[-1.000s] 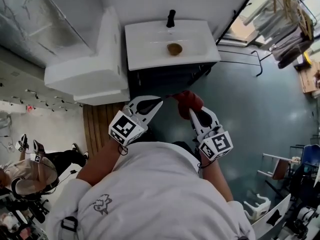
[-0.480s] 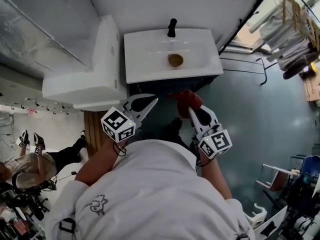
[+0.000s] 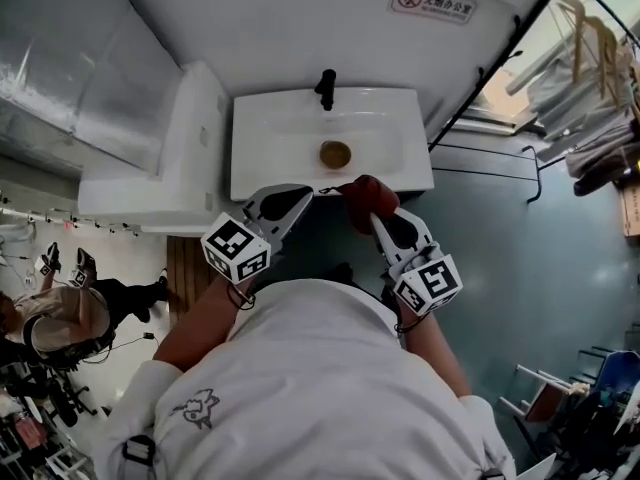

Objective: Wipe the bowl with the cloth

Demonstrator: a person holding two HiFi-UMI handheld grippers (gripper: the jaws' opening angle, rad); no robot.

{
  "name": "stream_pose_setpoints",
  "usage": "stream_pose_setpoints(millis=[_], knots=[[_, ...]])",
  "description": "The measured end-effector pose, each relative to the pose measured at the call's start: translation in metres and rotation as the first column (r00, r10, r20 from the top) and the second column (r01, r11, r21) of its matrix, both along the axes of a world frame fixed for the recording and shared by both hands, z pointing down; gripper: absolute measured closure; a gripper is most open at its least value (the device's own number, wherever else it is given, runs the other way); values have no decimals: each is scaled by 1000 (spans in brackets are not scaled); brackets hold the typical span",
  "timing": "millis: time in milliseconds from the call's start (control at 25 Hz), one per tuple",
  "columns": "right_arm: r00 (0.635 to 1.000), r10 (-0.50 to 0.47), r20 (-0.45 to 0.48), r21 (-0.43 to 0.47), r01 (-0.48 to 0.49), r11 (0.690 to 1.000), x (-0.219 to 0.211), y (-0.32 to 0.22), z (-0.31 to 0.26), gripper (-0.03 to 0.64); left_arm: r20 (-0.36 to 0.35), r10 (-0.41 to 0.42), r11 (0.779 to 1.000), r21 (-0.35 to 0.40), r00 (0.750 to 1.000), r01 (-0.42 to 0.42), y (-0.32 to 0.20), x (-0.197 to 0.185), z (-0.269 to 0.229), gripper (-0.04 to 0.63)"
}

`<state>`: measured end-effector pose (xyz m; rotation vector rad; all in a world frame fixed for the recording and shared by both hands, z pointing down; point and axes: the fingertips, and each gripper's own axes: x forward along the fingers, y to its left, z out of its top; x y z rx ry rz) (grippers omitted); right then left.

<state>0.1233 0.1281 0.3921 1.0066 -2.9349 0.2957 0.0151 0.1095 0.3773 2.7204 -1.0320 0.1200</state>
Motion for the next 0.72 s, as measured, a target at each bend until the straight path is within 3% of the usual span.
stream_pose_setpoints(millis=[320,720], knots=[[999,-32,-13,-5,32,999,26,-54,0,563,35,-21,999,-26,999,22,-49,28,14,581],[998,46,-32,-34,-47,998,17,-131,8,563,28,1,999,-37,1000,0,-133,6,28,581]])
